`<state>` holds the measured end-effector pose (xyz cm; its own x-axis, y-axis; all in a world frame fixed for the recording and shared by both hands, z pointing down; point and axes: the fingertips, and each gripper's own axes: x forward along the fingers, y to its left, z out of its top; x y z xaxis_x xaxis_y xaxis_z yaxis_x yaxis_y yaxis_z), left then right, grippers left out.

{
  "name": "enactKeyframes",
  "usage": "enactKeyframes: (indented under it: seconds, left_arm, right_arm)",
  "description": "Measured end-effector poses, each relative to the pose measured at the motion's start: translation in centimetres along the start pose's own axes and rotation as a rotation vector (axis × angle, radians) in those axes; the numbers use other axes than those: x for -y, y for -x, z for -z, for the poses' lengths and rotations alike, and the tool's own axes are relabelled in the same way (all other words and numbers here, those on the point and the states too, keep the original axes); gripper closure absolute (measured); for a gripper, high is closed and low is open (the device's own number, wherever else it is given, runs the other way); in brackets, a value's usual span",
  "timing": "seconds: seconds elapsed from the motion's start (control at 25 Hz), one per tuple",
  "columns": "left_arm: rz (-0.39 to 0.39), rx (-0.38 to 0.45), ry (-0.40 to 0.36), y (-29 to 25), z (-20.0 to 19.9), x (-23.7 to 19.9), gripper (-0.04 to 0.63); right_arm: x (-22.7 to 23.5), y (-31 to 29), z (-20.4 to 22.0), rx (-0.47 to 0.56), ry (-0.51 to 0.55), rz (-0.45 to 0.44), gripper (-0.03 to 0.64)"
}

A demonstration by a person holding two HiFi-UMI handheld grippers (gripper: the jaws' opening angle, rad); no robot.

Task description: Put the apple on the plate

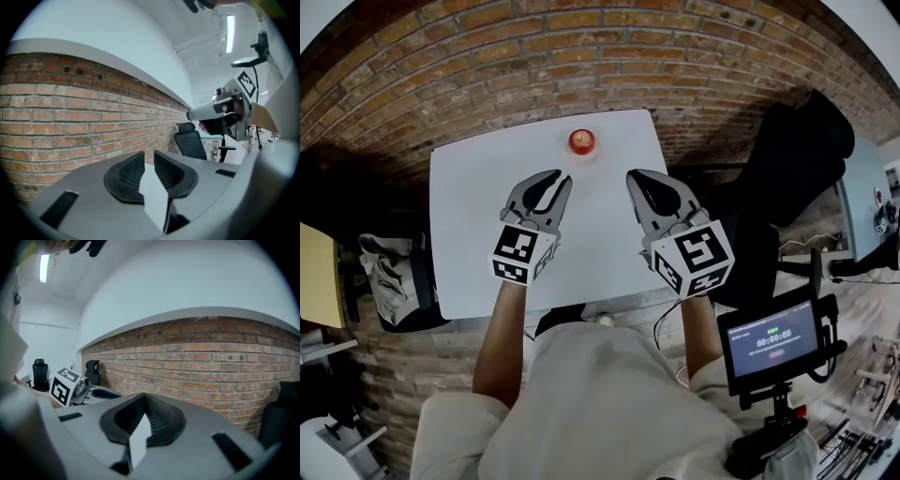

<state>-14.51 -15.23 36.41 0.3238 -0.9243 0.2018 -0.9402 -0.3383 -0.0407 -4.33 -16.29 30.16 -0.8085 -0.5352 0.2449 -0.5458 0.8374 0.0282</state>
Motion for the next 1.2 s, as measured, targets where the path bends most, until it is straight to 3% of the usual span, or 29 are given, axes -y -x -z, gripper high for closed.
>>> enactKeyframes:
  seconds: [0.4, 0.84, 1.2]
  left_arm:
    - [-0.095, 0.130, -0.059, 7.8, -5.7, 2.2, 0.584]
    - [-0.124, 0.165, -0.111, 9.1, -7.6, 3.1, 0.588]
    - [-0.109, 0.187, -0.092, 9.6, -7.8, 4.2, 0.588]
  right_arm:
    - [-4.1, 3.6, -2.8, 0.061, 0.066, -0.026, 0.614]
    - [-4.6, 4.4, -3.8, 0.090, 0.104, -0.014, 0.614]
    - [-4.8, 4.9, -3.7, 0.091, 0.108, -0.015, 0.614]
